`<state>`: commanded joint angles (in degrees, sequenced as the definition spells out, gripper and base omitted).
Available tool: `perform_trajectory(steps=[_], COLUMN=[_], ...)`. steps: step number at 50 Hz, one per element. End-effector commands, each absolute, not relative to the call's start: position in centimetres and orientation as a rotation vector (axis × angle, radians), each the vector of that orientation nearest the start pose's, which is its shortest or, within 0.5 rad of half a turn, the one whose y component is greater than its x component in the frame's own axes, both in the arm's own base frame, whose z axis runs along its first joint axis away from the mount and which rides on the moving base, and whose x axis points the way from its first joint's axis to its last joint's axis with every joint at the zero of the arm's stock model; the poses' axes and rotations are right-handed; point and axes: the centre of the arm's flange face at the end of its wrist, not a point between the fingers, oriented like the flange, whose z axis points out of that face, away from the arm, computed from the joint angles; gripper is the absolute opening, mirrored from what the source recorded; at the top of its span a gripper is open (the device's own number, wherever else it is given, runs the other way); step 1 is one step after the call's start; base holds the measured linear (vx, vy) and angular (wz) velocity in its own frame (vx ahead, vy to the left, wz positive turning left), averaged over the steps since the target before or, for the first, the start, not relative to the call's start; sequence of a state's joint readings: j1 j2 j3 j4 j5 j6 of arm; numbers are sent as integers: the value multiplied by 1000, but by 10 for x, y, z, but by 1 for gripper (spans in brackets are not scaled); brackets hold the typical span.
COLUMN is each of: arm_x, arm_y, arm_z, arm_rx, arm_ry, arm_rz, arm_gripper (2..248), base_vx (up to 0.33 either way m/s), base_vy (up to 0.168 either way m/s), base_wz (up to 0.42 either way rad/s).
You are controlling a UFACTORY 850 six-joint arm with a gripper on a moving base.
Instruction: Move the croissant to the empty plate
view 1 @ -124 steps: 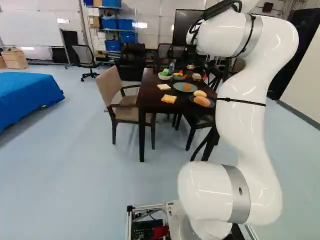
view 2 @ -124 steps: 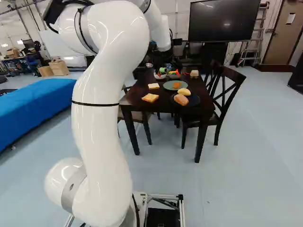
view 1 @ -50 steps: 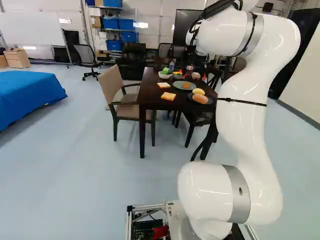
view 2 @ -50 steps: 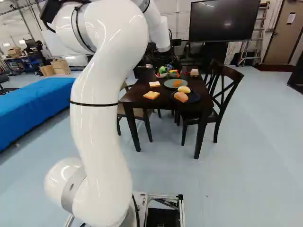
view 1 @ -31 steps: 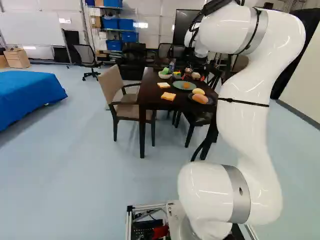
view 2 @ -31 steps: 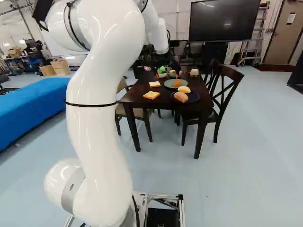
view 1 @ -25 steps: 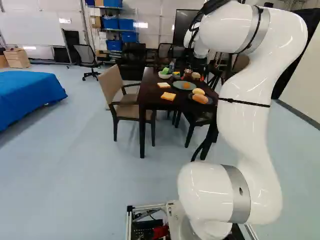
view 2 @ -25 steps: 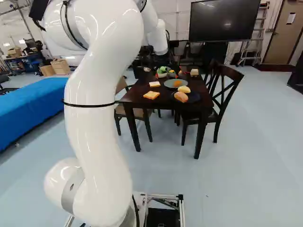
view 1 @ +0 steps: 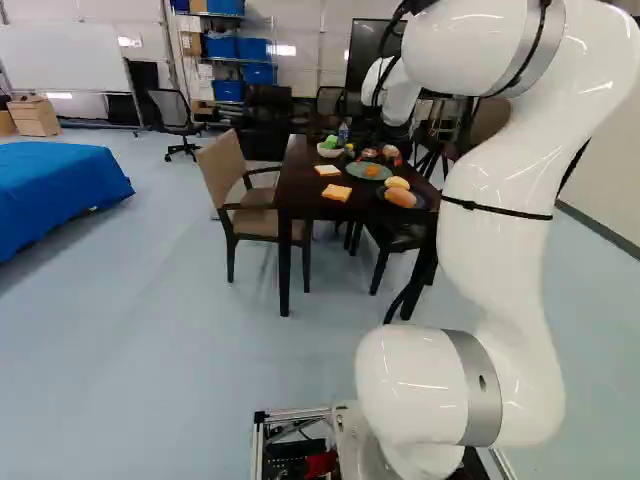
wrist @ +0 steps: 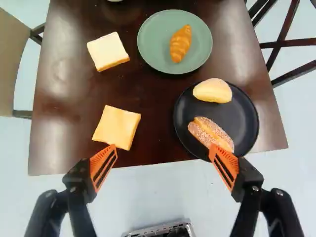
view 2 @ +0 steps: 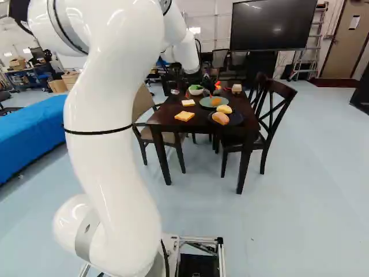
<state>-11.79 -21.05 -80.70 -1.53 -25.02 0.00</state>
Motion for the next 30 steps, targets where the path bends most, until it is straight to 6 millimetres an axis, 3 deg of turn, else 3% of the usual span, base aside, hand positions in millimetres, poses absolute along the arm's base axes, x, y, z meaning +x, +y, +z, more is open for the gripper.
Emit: perform_trajectory(steps=[30], arm_x=[561], arm_y=[-89], arm_z=[524], arm_rx=[-2977], arm_ry=[204], arm_rz=[-1181], arm_gripper=[247], base_vx=[0], base_vy=[0], base_wz=[0])
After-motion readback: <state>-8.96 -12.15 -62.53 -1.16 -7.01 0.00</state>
